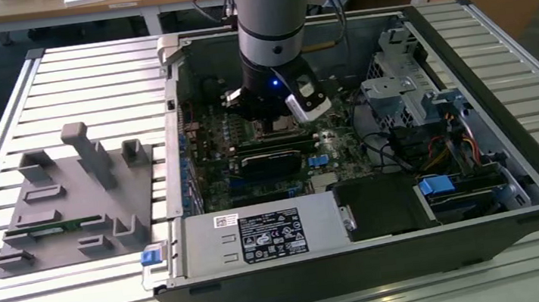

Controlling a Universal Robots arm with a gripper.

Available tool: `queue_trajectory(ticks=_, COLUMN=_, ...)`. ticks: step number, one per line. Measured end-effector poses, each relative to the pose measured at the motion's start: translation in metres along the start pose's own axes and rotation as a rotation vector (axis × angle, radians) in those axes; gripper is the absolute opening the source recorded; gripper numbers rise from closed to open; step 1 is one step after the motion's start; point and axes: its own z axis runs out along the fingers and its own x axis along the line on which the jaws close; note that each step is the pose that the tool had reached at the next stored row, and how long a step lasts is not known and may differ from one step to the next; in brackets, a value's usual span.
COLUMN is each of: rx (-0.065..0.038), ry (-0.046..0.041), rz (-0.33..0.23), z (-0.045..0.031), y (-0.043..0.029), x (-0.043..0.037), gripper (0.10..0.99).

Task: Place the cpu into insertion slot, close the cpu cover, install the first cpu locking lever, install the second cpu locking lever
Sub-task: 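Install the second cpu locking lever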

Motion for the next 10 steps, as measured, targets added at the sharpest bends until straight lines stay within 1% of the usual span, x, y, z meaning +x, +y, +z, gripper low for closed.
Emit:
queue_trajectory(ticks=5, rx=-0.001, ry=0.0003, rz=0.000, z=0.0079, y=-0.0014, x=0.0000, gripper=0.106)
queue_trajectory(ticks=10, rx=-0.002, ry=0.0003, rz=0.000, z=0.0110, y=-0.0026, x=0.0000, gripper=0.106)
